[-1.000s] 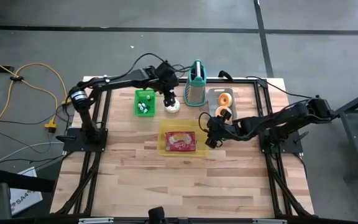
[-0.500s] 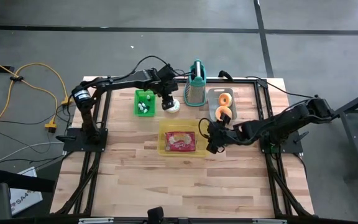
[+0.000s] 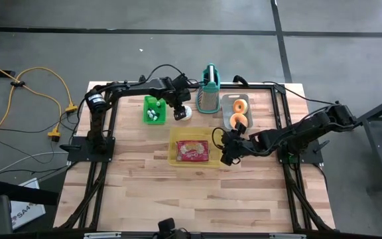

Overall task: Pick & Place Food Item
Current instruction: Put the white donut into the gray bin

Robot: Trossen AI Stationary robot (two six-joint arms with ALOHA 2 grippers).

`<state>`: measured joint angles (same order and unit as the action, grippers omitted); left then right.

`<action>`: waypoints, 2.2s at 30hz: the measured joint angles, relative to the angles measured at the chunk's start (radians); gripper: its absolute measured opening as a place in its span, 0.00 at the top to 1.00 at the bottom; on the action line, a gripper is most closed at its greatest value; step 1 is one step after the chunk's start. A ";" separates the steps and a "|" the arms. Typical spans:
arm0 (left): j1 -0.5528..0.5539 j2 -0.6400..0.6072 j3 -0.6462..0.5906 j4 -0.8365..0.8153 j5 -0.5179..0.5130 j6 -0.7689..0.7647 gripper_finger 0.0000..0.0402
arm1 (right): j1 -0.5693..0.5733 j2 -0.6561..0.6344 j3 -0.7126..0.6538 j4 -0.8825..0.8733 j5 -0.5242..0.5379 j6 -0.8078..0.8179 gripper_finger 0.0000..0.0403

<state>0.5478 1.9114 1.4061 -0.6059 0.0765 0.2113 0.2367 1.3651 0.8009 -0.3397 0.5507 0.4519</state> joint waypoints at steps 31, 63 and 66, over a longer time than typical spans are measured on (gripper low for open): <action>0.035 -0.001 -0.150 0.192 0.007 -0.003 0.50 | -0.001 0.000 0.000 0.001 0.000 0.000 0.52; 0.038 -0.060 -0.154 0.213 0.043 -0.003 0.84 | -0.001 0.000 -0.001 0.000 -0.003 0.023 0.52; 0.041 -0.108 -0.153 0.213 0.040 -0.002 0.84 | -0.001 0.000 -0.001 0.000 -0.003 0.023 0.52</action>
<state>0.5892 1.8030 1.2530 -0.3925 0.1166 0.2089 0.2359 1.3651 0.8001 -0.3396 0.5476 0.4744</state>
